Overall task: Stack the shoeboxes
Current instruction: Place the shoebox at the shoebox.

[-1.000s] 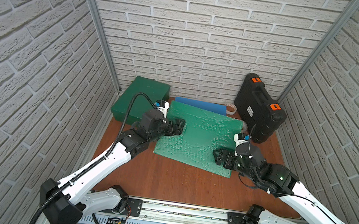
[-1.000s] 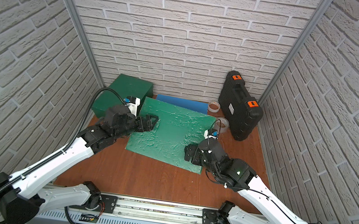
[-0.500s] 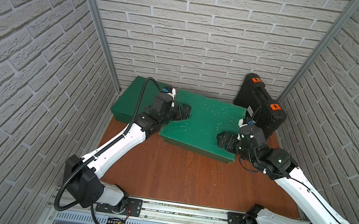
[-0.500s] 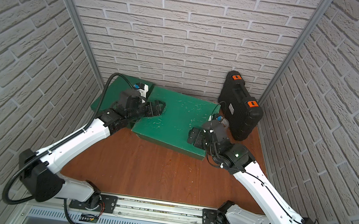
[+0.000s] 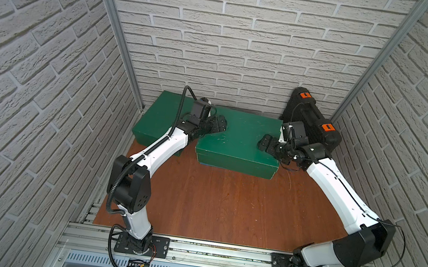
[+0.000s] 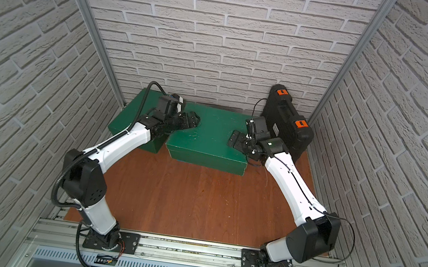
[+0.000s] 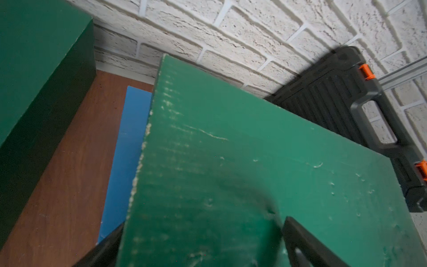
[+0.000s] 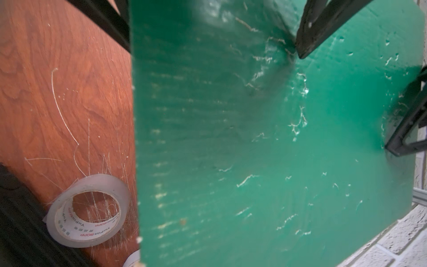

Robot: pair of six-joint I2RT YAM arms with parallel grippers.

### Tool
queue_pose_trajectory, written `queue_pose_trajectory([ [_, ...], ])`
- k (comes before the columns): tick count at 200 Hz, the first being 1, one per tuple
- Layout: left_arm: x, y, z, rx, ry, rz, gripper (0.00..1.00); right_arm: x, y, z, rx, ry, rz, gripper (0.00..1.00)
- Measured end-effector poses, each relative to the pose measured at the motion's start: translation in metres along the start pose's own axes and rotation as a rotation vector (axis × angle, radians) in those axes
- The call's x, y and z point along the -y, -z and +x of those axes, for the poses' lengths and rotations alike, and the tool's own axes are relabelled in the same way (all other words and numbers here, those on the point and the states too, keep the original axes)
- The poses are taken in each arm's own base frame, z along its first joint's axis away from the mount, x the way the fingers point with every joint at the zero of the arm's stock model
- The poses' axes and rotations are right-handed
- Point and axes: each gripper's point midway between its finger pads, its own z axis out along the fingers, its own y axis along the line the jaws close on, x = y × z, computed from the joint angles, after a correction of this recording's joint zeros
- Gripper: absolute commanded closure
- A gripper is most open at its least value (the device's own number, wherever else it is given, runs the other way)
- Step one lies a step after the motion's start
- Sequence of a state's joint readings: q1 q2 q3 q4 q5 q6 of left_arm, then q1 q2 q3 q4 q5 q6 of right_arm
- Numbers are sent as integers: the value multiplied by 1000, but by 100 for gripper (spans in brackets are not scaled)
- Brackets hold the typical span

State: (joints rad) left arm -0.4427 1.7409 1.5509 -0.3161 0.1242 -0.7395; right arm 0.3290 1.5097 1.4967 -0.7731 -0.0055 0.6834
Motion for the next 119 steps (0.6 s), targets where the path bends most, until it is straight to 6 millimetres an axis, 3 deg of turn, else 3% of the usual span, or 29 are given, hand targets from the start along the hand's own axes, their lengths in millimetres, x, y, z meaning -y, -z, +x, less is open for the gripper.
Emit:
queue_pose_trajectory([
  [47,-7,-11,-4,-25,17,16,2,10,-26,-15,-28,-33,-18,2],
  [119,-8,-10,-9,-45,56,77,2,14,-33,-29,-50,-37,-61,2],
])
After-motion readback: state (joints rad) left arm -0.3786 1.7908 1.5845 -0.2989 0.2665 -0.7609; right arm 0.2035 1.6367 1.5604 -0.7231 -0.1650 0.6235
